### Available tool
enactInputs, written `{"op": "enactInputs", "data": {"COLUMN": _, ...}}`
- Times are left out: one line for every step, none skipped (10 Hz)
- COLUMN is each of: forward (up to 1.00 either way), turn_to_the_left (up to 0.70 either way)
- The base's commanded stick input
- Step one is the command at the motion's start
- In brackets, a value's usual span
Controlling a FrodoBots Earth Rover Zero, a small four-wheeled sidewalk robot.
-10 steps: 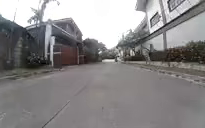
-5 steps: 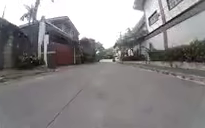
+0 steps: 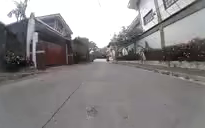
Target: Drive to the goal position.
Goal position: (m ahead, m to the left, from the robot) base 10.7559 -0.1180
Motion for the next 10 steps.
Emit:
{"op": "enactInputs", "data": {"forward": 1.00, "turn_to_the_left": -0.21}}
{"op": "enactInputs", "data": {"forward": 1.00, "turn_to_the_left": 0.17}}
{"op": "enactInputs", "data": {"forward": 1.00, "turn_to_the_left": 0.19}}
{"op": "enactInputs", "data": {"forward": 1.00, "turn_to_the_left": 0.20}}
{"op": "enactInputs", "data": {"forward": 1.00, "turn_to_the_left": 0.20}}
{"op": "enactInputs", "data": {"forward": 1.00, "turn_to_the_left": 0.20}}
{"op": "enactInputs", "data": {"forward": 1.00, "turn_to_the_left": 0.14}}
{"op": "enactInputs", "data": {"forward": 1.00, "turn_to_the_left": 0.07}}
{"op": "enactInputs", "data": {"forward": 1.00, "turn_to_the_left": 0.01}}
{"op": "enactInputs", "data": {"forward": 1.00, "turn_to_the_left": -0.06}}
